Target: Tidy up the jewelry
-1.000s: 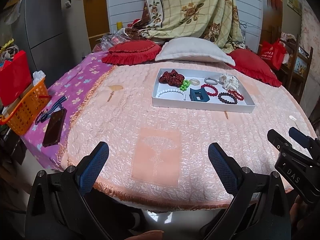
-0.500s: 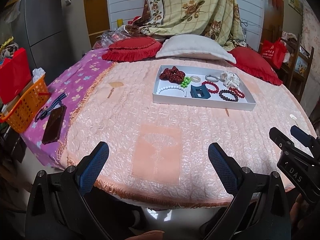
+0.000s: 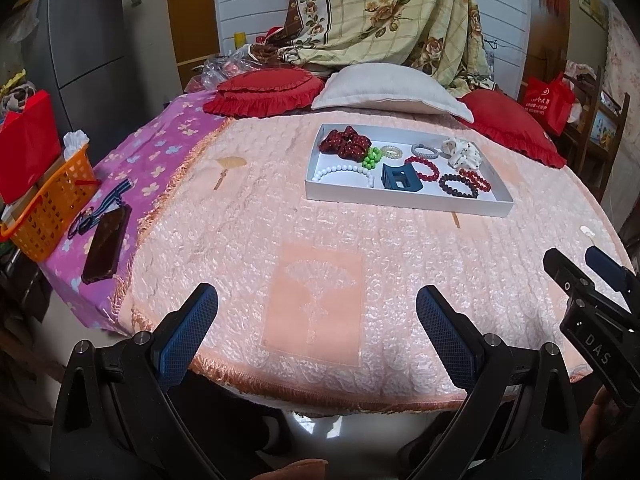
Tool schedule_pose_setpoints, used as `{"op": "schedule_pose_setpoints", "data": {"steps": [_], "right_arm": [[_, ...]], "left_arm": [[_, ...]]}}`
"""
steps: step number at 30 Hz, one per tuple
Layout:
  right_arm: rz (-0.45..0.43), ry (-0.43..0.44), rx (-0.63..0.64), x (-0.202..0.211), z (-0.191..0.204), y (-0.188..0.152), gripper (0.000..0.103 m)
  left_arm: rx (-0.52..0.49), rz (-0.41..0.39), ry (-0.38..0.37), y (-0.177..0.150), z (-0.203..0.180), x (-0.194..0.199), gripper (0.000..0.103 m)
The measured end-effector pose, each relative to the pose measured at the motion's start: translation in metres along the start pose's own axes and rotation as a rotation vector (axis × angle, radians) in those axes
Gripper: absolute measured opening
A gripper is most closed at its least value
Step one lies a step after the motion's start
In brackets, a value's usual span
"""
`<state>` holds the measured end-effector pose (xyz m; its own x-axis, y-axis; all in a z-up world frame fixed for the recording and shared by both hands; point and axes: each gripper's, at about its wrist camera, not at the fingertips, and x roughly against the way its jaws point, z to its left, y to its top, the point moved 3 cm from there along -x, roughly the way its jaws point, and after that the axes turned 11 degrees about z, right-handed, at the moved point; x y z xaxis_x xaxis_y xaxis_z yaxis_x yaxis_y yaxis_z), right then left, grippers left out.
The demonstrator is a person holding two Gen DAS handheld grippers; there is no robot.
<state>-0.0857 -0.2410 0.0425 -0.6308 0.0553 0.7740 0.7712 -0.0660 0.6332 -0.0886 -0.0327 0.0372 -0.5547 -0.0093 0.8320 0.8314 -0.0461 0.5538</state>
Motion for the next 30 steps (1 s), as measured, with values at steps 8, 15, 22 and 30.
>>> {"op": "schedule_pose_setpoints", "data": {"steps": [8,15,22,30], "right_arm": [[0.000,-0.003,-0.003,-0.0004,-0.0001,0.0000,0.064],[-0.001,-0.004,0.005,-0.0009,0.0018,-0.0014,0.065],[0.004,-0.005,0.002,-0.0024,0.0026,-0.0034,0.065],[0.016,0.003,0.020,-0.0064,0.0061,-0.0055,0.065]], "left_arm": [[0.001,0.004,-0.004,0.0003,0.0001,-0.0006,0.100],[0.007,0.009,-0.002,0.0000,-0.0008,0.0004,0.100],[0.007,0.012,-0.001,-0.0006,-0.0004,-0.0010,0.100],[0.017,0.015,0.003,-0.0026,0.0004,-0.0050,0.100]]}}
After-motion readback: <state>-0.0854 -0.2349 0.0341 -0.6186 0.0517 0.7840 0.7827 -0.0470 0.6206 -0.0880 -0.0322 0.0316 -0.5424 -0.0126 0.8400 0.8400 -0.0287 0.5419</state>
